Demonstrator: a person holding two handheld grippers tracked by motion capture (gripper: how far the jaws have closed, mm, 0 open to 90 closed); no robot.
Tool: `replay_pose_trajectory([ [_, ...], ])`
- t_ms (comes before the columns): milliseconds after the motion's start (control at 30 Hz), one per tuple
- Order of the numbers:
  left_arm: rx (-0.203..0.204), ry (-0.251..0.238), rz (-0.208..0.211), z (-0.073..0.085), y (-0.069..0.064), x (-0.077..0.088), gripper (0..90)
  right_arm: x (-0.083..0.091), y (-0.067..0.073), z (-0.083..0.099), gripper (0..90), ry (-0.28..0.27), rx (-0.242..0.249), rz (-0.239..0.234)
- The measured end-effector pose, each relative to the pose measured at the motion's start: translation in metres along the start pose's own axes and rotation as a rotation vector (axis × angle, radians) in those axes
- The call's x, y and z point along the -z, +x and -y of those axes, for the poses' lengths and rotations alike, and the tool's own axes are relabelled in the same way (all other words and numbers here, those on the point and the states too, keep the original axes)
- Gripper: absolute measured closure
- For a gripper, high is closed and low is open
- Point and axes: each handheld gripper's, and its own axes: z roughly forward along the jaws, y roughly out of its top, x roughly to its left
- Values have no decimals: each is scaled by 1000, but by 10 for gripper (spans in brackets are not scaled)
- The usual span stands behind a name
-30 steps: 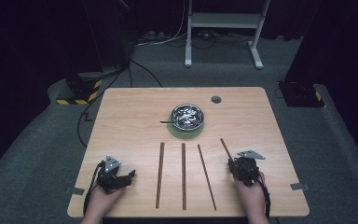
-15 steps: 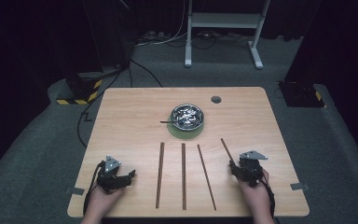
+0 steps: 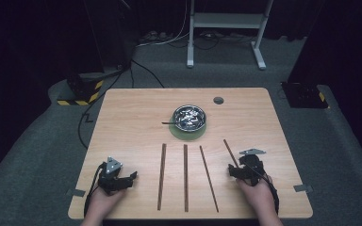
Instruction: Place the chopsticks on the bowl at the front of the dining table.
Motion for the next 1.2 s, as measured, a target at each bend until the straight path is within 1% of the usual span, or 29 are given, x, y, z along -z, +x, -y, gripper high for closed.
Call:
replay_pose_trajectory([
  [67, -3, -2, 5, 0, -1, 0, 232, 0, 0, -4, 252, 23, 3, -3],
  [100, -8, -1, 2, 0, -1, 0, 237, -1, 0, -7, 279, 41, -3, -4],
  [133, -8, -1, 2, 0, -1, 0, 237, -1, 0, -7, 279, 41, -3, -4],
  [167, -12, -1, 7, 0, -1, 0, 236, -1, -1, -11, 338, 53, 21, -11],
  [233, -13, -2, 8, 1, -1, 1, 236, -1, 0, -15, 343, 81, 15, -13],
  [300, -14, -1, 10, 1, -1, 1, 236, -1, 0, -16, 344, 88, 18, -8],
  [333, -14, -1, 11, 1, -1, 1, 236, -1, 0, -17, 353, 98, 14, -11],
  [367, -13, -1, 12, 0, -1, 1, 235, -2, 1, -20, 384, 114, 20, -13],
  [467, -14, -1, 13, 0, -1, 1, 234, -2, 1, -22, 388, 120, 19, -12],
  [500, -14, -1, 13, 0, -1, 1, 234, -2, 0, -22, 397, 125, 26, -11],
  [533, -15, -1, 15, 0, -1, 1, 234, -2, -1, -25, 396, 150, 11, -21],
  [567, -15, -1, 15, 0, -1, 1, 235, -2, -1, -25, 396, 150, 11, -21],
  [600, -10, -7, 18, 0, -1, 0, 235, -2, -2, -26, 387, 161, -6, -32],
  [633, -17, -6, 19, 0, -1, 0, 234, -2, -2, -27, 396, 167, -6, -36],
  [667, -18, -6, 20, 0, -1, 0, 234, -1, -2, -29, 404, 184, -7, -42],
  [700, -18, -6, 20, 0, -1, 0, 234, -1, -2, -29, 404, 184, -7, -42],
  [733, -23, -7, 27, 0, -1, 0, 234, -1, -3, -30, 425, 195, -20, -57],
  [767, -23, -7, 27, 0, -1, 0, 233, -1, -3, -30, 425, 195, -20, -57],
  [800, -24, -6, 29, 0, -1, 0, 233, -1, -2, -31, 466, 202, -11, -39],
  [833, -25, -6, 32, 0, 0, -1, 233, -1, 0, -32, 480, 216, 0, -27],
  [867, -26, -5, 32, 0, 0, 0, 233, -1, 0, -33, 513, 226, 24, -18],
  [900, -26, -7, 32, 0, 0, -1, 233, -1, 1, -34, 537, 231, 26, -14],
  [967, -26, -7, 32, 0, 0, -1, 233, -2, 2, -37, 546, 234, 26, -13],
  [1033, -26, -7, 32, 0, 0, -1, 233, -3, 2, -40, 617, 246, 35, -17],
  [1067, -26, -7, 32, 0, 0, -1, 233, -4, 2, -40, 670, 246, 46, -16],
  [1100, -26, -7, 32, 0, 0, -1, 233, -4, 2, -40, 670, 246, 46, -16],
  [1133, -26, -7, 32, 0, 0, -1, 233, -4, 3, -42, 701, 255, 42, -14],
  [1200, -26, -7, 32, 0, 0, -1, 233, -5, 3, -43, 703, 260, 48, -14],
])
